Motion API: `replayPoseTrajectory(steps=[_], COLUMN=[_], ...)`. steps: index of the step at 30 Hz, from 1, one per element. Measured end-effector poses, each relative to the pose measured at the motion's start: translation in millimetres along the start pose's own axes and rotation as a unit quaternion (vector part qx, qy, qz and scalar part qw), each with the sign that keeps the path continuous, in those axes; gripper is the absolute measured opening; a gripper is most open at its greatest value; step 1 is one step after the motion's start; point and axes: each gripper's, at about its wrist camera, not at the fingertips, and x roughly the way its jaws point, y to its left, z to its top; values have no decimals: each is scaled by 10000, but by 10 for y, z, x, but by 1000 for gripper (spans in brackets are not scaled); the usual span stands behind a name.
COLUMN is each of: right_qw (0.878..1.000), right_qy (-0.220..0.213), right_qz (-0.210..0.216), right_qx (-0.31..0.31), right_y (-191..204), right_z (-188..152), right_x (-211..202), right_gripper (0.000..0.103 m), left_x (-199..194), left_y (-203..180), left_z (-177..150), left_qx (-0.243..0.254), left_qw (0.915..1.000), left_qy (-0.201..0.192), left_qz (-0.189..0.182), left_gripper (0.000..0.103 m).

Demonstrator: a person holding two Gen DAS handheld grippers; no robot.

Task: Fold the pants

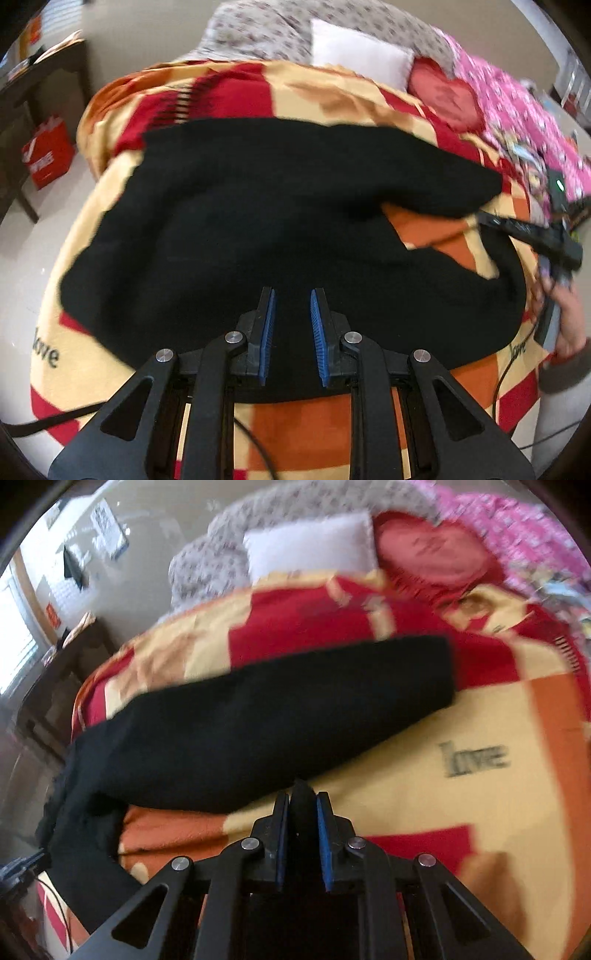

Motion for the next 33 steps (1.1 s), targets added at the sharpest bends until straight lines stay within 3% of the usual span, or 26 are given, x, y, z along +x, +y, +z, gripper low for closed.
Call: replayPoseTrajectory(steps=[2, 5, 7, 9, 14, 18, 20, 22, 27, 29, 32, 33], right_qw=[9994, 9978, 9967, 9962, 9954, 9957, 9972, 9966, 9931, 9956, 9883, 9837], right_qy=[240, -86, -316, -360, -206, -135, -222, -369, -727, -673, -384, -336], right_qz=[228, 512, 399, 283, 86, 342, 338, 463, 731, 297, -1370, -1627], right_qx=[116, 415, 631, 735, 932, 854, 629, 572, 554, 578, 541, 687], right_y=[-20, -171, -312, -434, -623, -566, -455, -421, -264, -236, -365, -454], right_z=[-6, -85, -197, -322, -543, -600, -615, -662, -824, -865, -912, -934], right_x=[82, -242, -496, -645, -604, -473, -528, -672, -1420, -1586, -1547, -1535], right_gripper=[14, 18, 40, 44, 44, 44, 32, 22, 20, 20, 20, 20], left_x=[40, 77, 97, 110, 102, 47, 23, 14, -17, -24, -47, -66], left_y=[-60, -57, -21, 24, 110, 109, 113, 137, 199, 219, 225, 222], left_z=[-12, -12, -6, 4, -9, -35, -36, -34, -26, -29, -46, -57], left_qx=[99, 95, 35, -52, -228, -231, -196, -225, -312, -364, -389, -368], left_qw=[9999, 9999, 10000, 10000, 9997, 9997, 9998, 9997, 9995, 9993, 9992, 9993], left_qy=[52, 58, 68, 72, 97, 91, 77, 79, 40, 27, 21, 6], left_qz=[-29, -20, -30, -39, -35, -18, 34, 31, 24, 0, -47, -46], left_gripper=[17, 17, 17, 17, 17, 17, 17, 17, 17, 17, 17, 17])
